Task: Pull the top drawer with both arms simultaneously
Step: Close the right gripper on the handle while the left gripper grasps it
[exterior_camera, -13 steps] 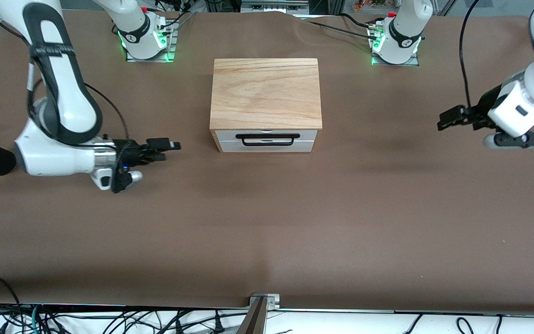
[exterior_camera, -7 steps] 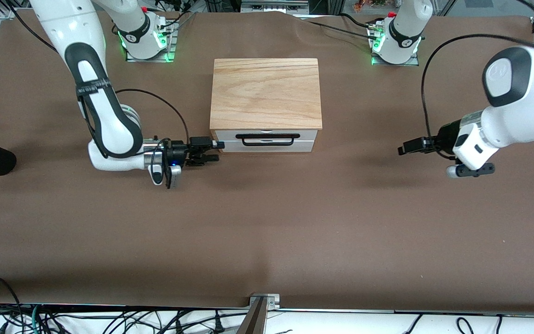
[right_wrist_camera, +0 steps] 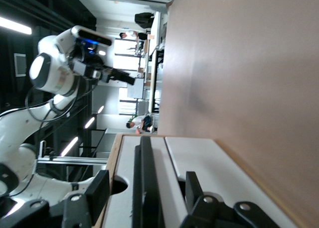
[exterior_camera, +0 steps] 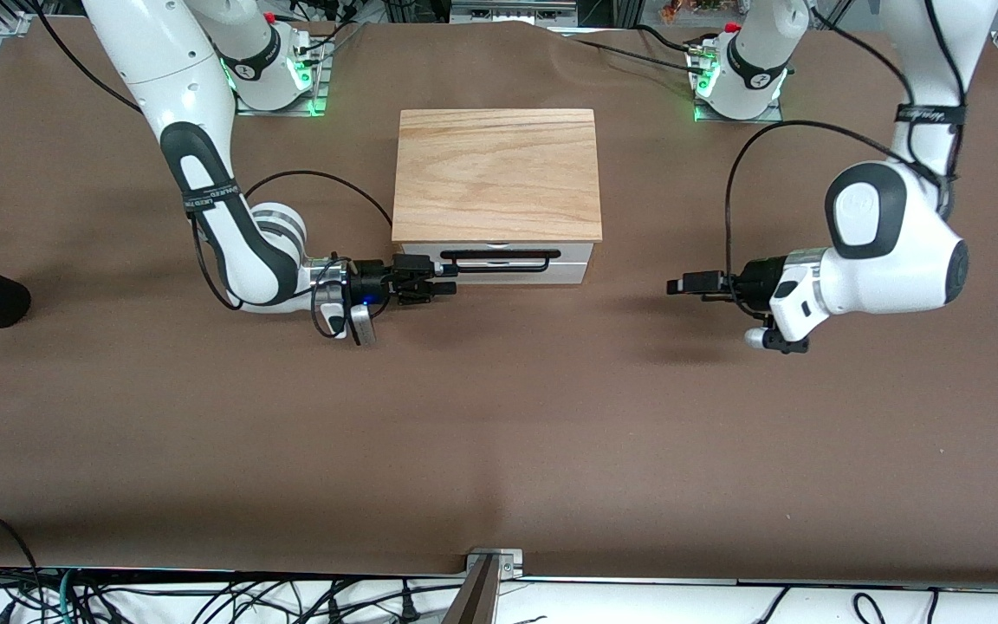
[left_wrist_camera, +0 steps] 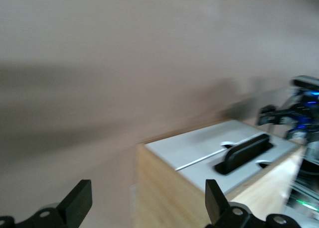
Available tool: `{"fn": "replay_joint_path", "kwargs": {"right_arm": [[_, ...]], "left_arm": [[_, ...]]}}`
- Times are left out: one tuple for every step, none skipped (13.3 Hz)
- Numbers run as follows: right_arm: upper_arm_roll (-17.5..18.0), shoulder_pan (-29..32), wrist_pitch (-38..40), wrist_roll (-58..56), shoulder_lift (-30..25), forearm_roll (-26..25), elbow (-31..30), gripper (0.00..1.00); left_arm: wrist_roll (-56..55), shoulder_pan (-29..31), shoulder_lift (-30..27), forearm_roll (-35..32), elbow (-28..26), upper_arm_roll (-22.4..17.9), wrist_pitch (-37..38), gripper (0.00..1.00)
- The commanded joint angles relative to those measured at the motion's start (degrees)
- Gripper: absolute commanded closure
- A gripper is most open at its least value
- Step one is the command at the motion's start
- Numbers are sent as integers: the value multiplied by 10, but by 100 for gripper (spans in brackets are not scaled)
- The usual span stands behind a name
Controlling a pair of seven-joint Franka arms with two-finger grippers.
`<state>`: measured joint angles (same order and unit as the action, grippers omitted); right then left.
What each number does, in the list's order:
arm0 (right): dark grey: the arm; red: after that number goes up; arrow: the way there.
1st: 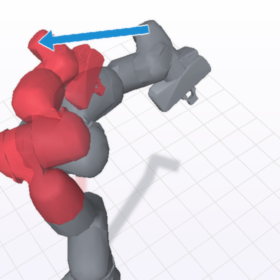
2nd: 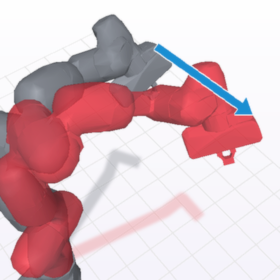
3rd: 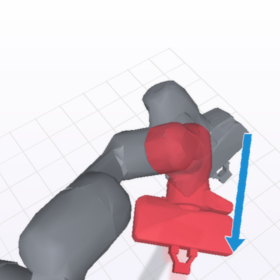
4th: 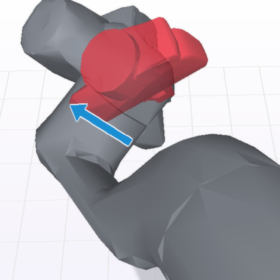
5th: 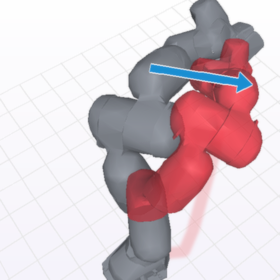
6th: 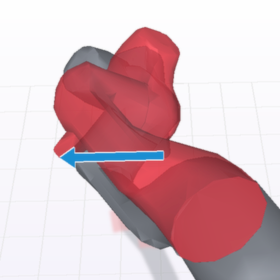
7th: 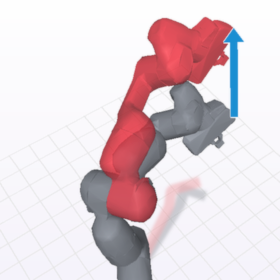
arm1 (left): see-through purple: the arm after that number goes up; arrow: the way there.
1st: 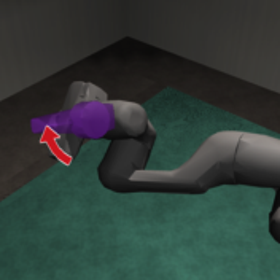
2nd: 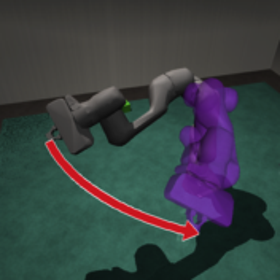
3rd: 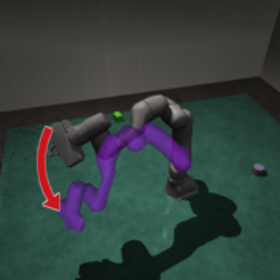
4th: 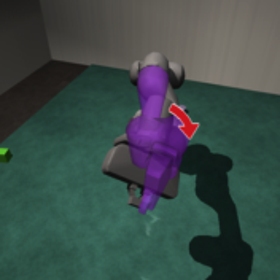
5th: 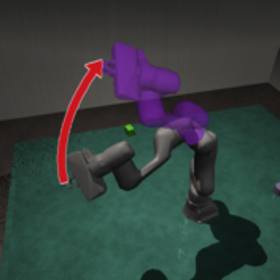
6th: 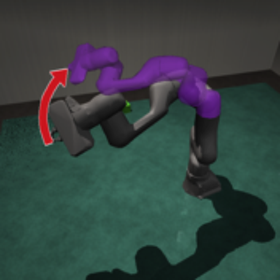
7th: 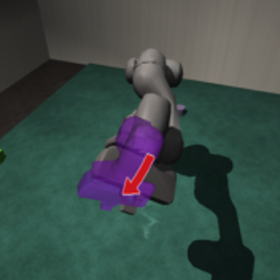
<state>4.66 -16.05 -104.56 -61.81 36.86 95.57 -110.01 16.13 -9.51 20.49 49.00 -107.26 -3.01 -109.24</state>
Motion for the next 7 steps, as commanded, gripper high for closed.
{"fn": "replay_joint_path", "kwargs": {"right_arm": [[7, 3, 30, -10, -2, 15, -26, 42], [6, 3, 35, -10, -2, 15, -26, 46], [6, 3, 35, -11, 0, 15, -26, 47], [8, 3, 35, -11, 1, 19, -25, 52], [8, 3, 35, -11, 2, 26, -25, 57], [8, 1, 35, -11, 2, 28, -24, 61], [8, -5, 33, -11, 6, 31, -21, 66]], "left_arm": [[99, -6, 38, 109, 2, 4, -4, 0], [135, -7, 52, 149, 1, 6, -2, 0], [164, -8, 60, 187, -4, 15, -2, 0], [184, -9, 64, 228, -9, 30, -4, 0], [197, -10, 65, 264, -15, 36, -5, 0], [222, -24, 65, 297, -22, 38, -5, 0], [261, -33, 68, 331, -26, 39, -5, 0]]}}
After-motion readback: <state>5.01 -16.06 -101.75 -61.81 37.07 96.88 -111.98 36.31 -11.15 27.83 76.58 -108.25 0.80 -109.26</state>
